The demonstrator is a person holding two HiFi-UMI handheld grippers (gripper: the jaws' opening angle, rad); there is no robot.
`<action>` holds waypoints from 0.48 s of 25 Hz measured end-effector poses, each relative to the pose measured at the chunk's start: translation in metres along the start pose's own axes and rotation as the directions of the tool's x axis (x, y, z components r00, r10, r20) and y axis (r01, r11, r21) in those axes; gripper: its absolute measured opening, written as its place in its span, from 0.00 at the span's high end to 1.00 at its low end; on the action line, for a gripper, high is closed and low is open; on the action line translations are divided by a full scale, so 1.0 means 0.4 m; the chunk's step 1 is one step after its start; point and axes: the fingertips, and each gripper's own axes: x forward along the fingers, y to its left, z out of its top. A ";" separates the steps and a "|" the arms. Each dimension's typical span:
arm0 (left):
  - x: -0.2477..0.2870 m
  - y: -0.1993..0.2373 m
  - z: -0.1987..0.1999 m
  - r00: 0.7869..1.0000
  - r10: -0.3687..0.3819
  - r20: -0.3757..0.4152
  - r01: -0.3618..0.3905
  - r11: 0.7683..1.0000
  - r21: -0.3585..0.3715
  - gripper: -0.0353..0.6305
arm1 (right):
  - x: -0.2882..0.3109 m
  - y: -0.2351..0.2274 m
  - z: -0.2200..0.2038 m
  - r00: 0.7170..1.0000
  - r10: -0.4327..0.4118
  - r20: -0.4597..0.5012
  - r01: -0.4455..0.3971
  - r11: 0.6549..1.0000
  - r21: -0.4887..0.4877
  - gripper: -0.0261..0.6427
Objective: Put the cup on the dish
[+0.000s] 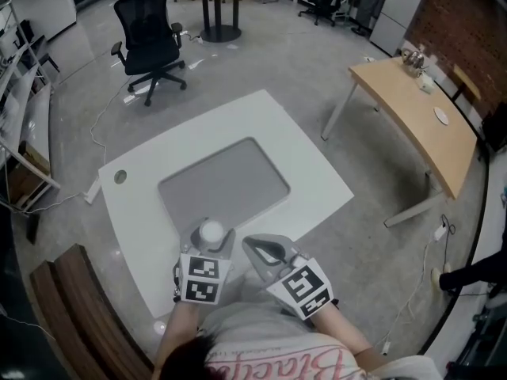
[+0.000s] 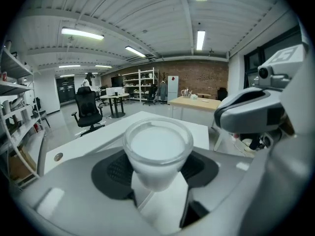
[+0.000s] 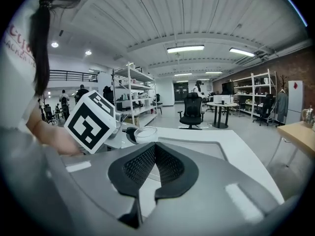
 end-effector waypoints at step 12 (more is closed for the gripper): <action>0.217 0.093 -0.009 0.993 0.106 0.059 -0.104 0.994 -0.030 0.56 | 0.082 -0.118 0.004 0.998 0.036 -0.046 -0.037 0.999 -0.020 0.96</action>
